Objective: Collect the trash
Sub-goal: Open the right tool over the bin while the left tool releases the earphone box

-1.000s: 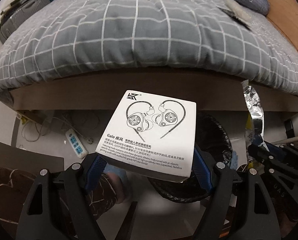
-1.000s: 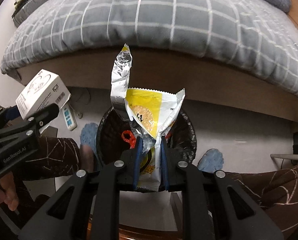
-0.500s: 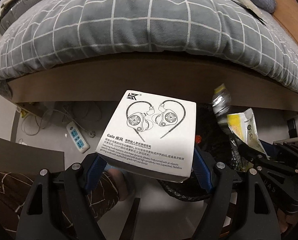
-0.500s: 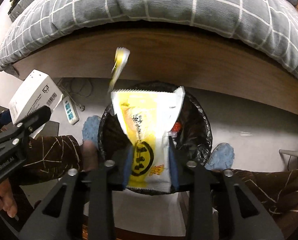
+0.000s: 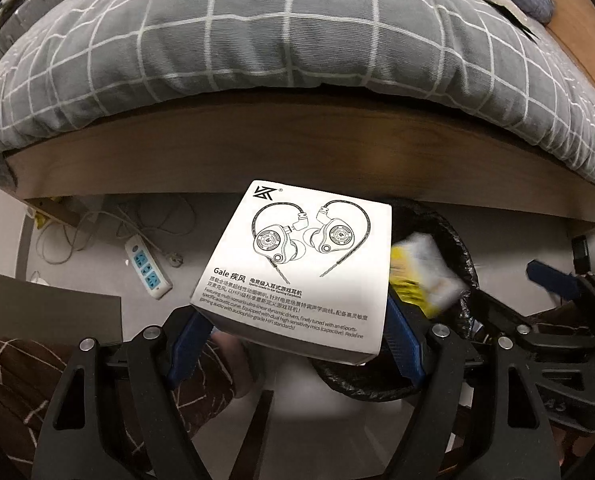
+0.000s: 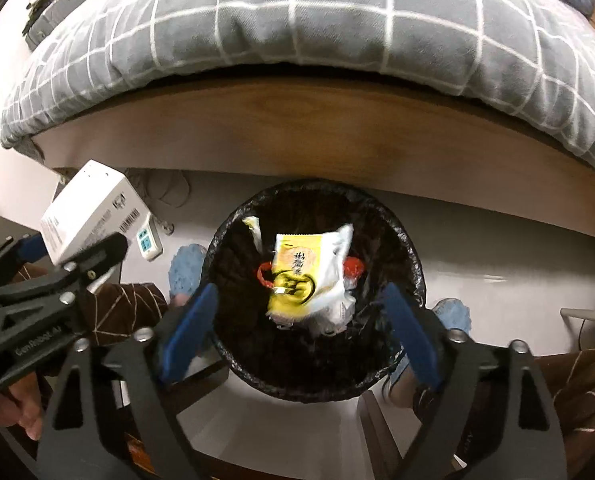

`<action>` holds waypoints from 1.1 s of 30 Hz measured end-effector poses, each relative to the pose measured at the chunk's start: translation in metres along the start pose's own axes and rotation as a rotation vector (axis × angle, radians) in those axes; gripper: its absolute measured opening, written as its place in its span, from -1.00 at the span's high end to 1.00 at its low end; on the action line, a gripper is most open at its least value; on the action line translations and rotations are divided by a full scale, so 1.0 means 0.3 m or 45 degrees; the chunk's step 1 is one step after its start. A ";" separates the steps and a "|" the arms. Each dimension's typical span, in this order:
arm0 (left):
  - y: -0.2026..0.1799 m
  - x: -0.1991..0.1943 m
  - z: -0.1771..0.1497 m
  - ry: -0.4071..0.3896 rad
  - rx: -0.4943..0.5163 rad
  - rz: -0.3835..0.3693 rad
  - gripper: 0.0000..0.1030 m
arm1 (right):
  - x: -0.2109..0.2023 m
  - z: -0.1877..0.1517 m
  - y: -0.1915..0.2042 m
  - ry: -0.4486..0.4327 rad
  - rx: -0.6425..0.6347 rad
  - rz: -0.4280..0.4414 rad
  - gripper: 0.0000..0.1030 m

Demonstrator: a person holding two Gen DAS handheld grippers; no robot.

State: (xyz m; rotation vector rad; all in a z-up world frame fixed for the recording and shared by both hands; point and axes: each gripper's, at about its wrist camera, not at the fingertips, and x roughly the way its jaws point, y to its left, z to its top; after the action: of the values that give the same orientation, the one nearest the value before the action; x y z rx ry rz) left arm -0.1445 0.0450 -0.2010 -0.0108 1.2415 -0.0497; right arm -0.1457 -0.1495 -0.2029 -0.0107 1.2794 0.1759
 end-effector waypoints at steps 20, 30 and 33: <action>-0.246 0.001 0.035 0.000 0.136 -0.065 -0.47 | -0.155 -0.005 -0.244 -0.158 0.122 -0.169 -0.85; -0.318 -0.015 0.045 -0.063 0.202 -0.046 -0.76 | -0.173 -0.011 -0.299 -0.179 0.177 -0.196 -0.85; -0.301 -0.049 0.071 -0.103 0.184 -0.035 -0.80 | -0.201 0.019 -0.268 -0.211 0.139 -0.219 -0.85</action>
State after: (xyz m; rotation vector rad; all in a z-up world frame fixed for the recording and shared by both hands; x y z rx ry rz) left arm -0.1321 -0.0449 -0.1770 0.0947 1.1548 -0.1613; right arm -0.1459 -0.2359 -0.1511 -0.0123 1.1148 -0.0409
